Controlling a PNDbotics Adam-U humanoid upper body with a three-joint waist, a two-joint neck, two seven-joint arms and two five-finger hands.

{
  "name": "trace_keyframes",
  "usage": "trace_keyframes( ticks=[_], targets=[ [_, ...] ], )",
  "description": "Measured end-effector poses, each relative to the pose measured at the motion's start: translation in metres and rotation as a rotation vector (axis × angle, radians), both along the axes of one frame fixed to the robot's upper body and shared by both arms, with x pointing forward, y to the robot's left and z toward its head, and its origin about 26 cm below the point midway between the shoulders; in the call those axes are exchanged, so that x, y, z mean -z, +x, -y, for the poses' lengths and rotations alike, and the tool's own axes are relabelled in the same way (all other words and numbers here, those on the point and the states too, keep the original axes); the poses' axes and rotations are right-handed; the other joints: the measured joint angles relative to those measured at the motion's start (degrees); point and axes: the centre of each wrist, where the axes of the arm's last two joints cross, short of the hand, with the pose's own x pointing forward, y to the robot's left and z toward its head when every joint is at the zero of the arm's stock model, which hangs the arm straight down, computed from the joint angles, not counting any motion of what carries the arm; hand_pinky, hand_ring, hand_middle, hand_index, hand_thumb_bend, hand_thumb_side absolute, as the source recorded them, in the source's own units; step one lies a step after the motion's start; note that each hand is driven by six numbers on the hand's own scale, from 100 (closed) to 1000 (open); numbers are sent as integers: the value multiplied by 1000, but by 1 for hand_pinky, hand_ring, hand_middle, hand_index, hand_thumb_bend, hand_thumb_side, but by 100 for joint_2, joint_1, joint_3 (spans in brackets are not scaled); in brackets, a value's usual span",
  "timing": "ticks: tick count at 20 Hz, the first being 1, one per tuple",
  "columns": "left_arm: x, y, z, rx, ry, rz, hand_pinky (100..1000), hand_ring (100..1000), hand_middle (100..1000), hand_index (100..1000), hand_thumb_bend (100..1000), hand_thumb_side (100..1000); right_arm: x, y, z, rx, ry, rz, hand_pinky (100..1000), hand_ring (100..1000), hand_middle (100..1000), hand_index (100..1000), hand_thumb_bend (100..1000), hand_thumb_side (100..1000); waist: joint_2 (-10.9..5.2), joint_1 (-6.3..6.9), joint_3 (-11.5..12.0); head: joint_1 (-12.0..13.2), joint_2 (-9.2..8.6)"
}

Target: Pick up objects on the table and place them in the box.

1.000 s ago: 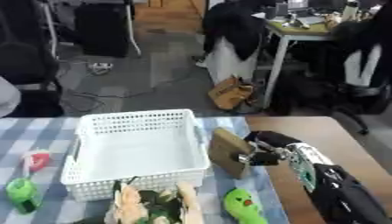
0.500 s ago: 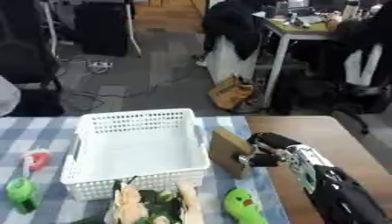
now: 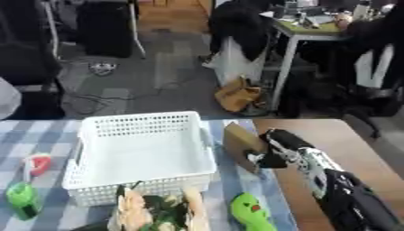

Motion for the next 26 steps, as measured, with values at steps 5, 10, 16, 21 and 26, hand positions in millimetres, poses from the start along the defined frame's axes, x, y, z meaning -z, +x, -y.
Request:
trace_keyframes(
  ticks=[5, 10, 16, 21, 26],
  targets=[
    [0, 0, 0, 0, 0, 0, 664, 802, 752, 867, 100, 953, 0, 0, -1, -2, 0, 23, 751, 630, 193, 306, 100, 624, 0, -14, -4, -2, 28],
    [1, 0, 0, -1, -1, -4, 663, 802, 752, 867, 100, 952, -10, 5, -6, -20, 6, 60, 747, 613, 170, 289, 100, 613, -4, -14, -46, 4, 87],
    [5, 1, -2, -7, -3, -21, 664, 802, 752, 867, 100, 952, -31, 12, -19, -60, 43, 135, 743, 608, 164, 282, 100, 590, -14, -14, -69, -51, 158],
    [8, 2, -3, -11, -5, -31, 663, 802, 752, 866, 100, 951, -51, 13, -29, -94, 71, 216, 744, 606, 159, 277, 100, 575, -90, -31, -83, -128, 245],
    [10, 2, -4, -15, -6, -40, 663, 802, 751, 866, 100, 951, -68, 13, -40, -131, 107, 273, 740, 604, 154, 275, 100, 563, -130, -31, -104, -187, 293]
  ],
)
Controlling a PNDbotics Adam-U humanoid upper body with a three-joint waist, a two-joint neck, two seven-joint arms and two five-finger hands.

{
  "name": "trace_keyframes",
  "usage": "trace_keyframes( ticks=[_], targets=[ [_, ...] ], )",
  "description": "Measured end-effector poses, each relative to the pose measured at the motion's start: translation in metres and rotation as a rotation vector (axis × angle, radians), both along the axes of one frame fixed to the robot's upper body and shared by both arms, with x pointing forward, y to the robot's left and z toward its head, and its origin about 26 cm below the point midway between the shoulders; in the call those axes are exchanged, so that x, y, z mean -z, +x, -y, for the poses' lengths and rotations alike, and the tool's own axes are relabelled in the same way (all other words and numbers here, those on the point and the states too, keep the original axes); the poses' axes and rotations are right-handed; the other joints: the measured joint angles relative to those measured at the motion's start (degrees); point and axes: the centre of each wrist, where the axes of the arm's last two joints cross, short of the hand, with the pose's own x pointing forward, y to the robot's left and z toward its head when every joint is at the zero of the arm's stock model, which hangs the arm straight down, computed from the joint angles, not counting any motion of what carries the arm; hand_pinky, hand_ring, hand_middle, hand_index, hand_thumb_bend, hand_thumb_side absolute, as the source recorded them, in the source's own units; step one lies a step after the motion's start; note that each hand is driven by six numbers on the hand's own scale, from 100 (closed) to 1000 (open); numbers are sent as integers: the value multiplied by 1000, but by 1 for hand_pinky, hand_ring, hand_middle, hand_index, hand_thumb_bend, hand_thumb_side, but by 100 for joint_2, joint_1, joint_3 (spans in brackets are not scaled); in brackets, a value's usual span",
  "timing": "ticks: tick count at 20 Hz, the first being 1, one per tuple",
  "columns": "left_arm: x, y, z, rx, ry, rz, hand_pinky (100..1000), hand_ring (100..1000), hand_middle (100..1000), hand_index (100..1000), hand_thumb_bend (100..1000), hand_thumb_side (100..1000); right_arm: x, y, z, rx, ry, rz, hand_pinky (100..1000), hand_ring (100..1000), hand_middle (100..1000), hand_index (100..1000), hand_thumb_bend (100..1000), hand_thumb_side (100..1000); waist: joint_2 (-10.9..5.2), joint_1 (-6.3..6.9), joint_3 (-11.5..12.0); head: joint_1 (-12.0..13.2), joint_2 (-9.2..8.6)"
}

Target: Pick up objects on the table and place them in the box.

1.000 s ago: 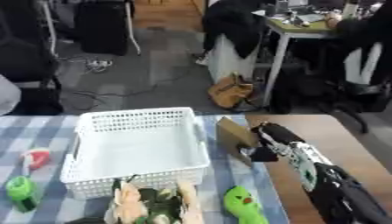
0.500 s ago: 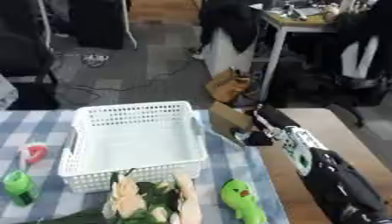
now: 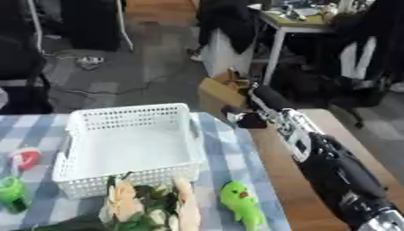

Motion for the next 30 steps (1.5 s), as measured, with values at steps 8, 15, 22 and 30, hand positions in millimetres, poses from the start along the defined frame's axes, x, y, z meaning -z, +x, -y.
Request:
trace_keyframes(
  ticks=[8, 15, 22, 30],
  targets=[
    [1, 0, 0, -1, -2, -3, 664, 802, 752, 867, 100, 951, -28, -2, -27, -106, 40, 111, 741, 604, 156, 277, 100, 568, -63, -55, 43, -116, 5],
    [2, 0, -1, 5, -15, 9, 662, 801, 751, 865, 100, 948, -30, -2, -45, -176, 37, 146, 743, 604, 157, 278, 100, 571, -76, -170, 174, -238, -1],
    [3, 0, 2, 15, -22, 26, 663, 802, 752, 866, 100, 946, -21, 0, -66, -253, 43, 144, 745, 605, 156, 278, 100, 575, -76, -273, 336, -376, -7],
    [1, 0, 5, 27, -29, 57, 664, 803, 753, 866, 100, 944, -1, 2, -80, -312, 14, 98, 756, 609, 159, 281, 100, 585, -71, -391, 465, -492, -64]
  ],
)
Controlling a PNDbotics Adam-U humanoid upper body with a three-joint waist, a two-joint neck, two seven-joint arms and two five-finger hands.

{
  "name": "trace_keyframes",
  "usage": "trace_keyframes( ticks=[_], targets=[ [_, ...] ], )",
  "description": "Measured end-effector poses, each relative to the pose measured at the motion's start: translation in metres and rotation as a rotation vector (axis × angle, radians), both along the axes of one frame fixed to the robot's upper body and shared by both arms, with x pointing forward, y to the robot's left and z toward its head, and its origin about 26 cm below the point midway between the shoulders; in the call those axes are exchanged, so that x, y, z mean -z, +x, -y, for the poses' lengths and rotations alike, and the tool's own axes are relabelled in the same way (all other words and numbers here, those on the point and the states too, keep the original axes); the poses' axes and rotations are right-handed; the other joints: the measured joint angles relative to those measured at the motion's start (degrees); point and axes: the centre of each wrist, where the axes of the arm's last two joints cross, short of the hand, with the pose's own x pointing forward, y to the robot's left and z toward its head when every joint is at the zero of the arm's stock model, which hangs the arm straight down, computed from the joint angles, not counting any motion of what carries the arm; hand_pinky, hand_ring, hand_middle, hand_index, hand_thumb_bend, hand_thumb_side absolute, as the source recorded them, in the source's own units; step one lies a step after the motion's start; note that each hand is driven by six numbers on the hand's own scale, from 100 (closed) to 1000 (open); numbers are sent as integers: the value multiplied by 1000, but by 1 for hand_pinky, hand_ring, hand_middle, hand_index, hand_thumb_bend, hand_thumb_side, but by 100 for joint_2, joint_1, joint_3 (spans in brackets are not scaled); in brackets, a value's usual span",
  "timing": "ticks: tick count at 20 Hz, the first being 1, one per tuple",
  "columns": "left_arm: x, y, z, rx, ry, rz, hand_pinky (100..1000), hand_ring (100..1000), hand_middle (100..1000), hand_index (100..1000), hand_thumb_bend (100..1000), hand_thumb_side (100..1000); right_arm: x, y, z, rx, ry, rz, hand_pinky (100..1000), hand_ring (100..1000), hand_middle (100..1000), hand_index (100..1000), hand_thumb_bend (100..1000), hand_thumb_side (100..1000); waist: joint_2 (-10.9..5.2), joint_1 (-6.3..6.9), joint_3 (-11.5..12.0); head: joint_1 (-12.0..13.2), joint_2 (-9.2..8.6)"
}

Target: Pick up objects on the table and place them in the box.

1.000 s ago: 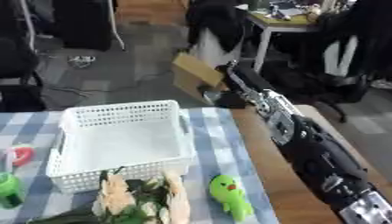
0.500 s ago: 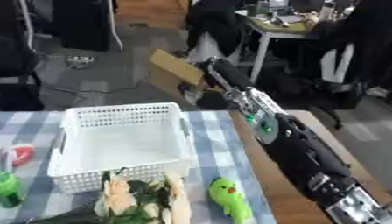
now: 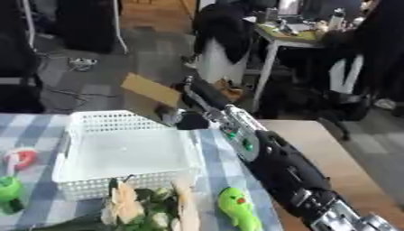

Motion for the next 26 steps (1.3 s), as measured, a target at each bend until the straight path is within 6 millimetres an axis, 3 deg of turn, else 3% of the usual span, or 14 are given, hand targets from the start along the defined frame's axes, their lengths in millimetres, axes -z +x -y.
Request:
trace_keyframes(
  ticks=[9, 10, 13, 14, 15, 16, 17, 20, 26],
  targets=[
    [-3, -1, 1, 4, 1, 17, 664, 803, 753, 867, 100, 943, 17, 1, -5, -71, -68, -12, 794, 648, 197, 313, 100, 630, 2, -21, 29, -30, -40],
    [-3, -1, 1, 3, 1, 17, 664, 803, 753, 866, 100, 942, 18, 1, -6, -81, -68, -11, 809, 695, 267, 379, 100, 652, 2, -21, 29, -35, -41],
    [-3, -1, 2, -3, 4, 19, 664, 803, 753, 866, 100, 941, 20, 2, -6, -105, -71, -9, 814, 715, 305, 418, 113, 691, 2, -21, 35, -50, -42],
    [-3, -1, 2, -4, 4, 20, 664, 803, 752, 866, 100, 940, 21, 2, -6, -109, -73, -10, 819, 749, 394, 516, 130, 783, 2, -21, 37, -54, -43],
    [-3, -1, 2, -4, 4, 21, 664, 803, 752, 866, 100, 940, 22, 2, -5, -114, -75, -12, 819, 749, 394, 516, 130, 783, 2, -21, 37, -62, -43],
    [-4, -1, 2, -4, 5, 21, 663, 803, 752, 866, 100, 940, 22, 2, -5, -117, -76, -14, 832, 782, 491, 611, 178, 840, 2, -21, 38, -67, -44],
    [-4, -1, 2, -5, 6, 23, 663, 803, 752, 866, 100, 940, 23, 2, -4, -121, -78, -18, 834, 787, 507, 626, 157, 850, 3, -28, 43, -74, -46],
    [-5, -2, 4, -2, 13, 32, 663, 802, 752, 866, 100, 940, 25, 1, -2, -131, -77, -21, 841, 800, 553, 634, 133, 860, 64, -56, 76, -109, -91],
    [-10, -4, 9, 12, 34, 60, 660, 801, 751, 866, 100, 939, 26, 0, 5, -116, -51, -5, 843, 803, 542, 626, 100, 838, 239, -171, 198, -267, -277]
  ],
)
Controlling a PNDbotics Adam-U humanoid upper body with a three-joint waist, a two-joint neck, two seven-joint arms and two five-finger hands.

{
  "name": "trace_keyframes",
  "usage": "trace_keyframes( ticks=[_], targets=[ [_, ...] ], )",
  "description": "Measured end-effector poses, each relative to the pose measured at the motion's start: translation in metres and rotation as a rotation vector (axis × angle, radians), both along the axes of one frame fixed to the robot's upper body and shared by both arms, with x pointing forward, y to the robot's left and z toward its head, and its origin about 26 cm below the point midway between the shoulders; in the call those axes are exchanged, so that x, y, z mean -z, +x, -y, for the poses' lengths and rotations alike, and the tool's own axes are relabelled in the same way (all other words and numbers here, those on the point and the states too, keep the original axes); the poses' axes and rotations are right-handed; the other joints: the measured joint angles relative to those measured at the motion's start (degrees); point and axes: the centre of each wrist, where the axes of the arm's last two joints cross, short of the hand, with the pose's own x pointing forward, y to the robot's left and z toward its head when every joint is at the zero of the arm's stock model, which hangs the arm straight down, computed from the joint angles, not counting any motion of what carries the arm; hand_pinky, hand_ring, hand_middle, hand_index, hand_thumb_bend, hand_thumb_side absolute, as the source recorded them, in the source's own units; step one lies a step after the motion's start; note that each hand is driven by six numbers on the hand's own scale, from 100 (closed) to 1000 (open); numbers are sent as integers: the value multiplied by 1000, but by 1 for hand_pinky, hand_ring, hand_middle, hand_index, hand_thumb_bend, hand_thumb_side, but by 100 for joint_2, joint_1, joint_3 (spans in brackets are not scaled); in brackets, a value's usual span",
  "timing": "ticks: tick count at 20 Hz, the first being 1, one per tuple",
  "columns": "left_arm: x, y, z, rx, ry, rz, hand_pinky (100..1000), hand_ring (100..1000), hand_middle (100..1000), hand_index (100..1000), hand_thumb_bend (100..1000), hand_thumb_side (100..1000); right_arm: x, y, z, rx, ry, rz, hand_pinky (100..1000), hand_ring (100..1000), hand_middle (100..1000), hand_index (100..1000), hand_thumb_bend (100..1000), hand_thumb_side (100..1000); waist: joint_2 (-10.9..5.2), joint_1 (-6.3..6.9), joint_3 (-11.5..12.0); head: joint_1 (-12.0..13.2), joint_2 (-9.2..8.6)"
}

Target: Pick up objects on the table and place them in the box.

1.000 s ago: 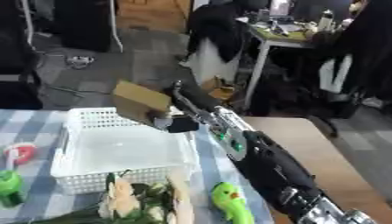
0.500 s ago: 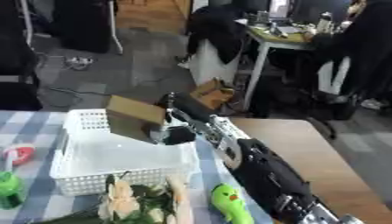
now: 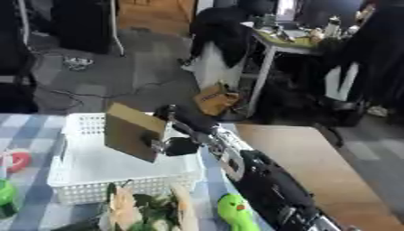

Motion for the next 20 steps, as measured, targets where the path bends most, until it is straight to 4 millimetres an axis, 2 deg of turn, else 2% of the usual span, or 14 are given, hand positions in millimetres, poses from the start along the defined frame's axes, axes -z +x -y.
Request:
trace_keyframes(
  ticks=[10, 12, 13, 14, 15, 16, 17, 18, 19, 20],
  targets=[
    [-5, -2, 6, 17, 15, 31, 660, 801, 751, 866, 100, 938, 2, 0, 18, 80, 39, 99, 847, 803, 542, 625, 100, 827, 116, -50, 88, -219, -185],
    [-7, -3, 7, 20, 16, 39, 660, 801, 751, 866, 100, 938, 5, 0, 20, 93, 42, 109, 849, 809, 575, 648, 100, 847, 137, -50, 101, -248, -224],
    [-7, -3, 7, 21, 17, 41, 660, 801, 751, 866, 100, 939, 6, 0, 21, 97, 43, 114, 857, 833, 679, 721, 192, 910, 146, -50, 103, -257, -234],
    [-7, -3, 7, 21, 19, 42, 660, 801, 751, 866, 100, 939, 7, 0, 22, 100, 40, 117, 857, 833, 679, 721, 192, 910, 148, -50, 103, -261, -246],
    [-7, -3, 7, 22, 22, 43, 660, 801, 751, 866, 100, 939, 8, 0, 23, 104, 36, 117, 875, 864, 776, 791, 254, 972, 148, -50, 104, -261, -261],
    [-7, -3, 8, 22, 25, 43, 660, 801, 751, 866, 100, 939, 8, 0, 24, 106, 31, 116, 875, 864, 776, 791, 254, 972, 148, -50, 104, -261, -268],
    [-8, -3, 8, 23, 28, 43, 660, 801, 751, 866, 100, 940, 8, 0, 26, 108, 23, 114, 899, 915, 875, 873, 364, 1000, 149, -50, 104, -258, -271],
    [-8, -3, 8, 23, 30, 43, 660, 801, 751, 866, 100, 940, 8, 0, 26, 106, 11, 111, 899, 915, 875, 873, 364, 1000, 150, -50, 104, -251, -273],
    [-8, -3, 8, 23, 31, 42, 660, 801, 751, 866, 100, 940, 9, 0, 27, 102, -3, 107, 926, 952, 940, 933, 440, 1000, 150, -50, 103, -244, -275],
    [-8, -3, 8, 23, 32, 42, 660, 801, 751, 866, 100, 940, 9, 0, 27, 96, -21, 102, 926, 952, 940, 933, 440, 1000, 150, -50, 101, -227, -275]
  ],
)
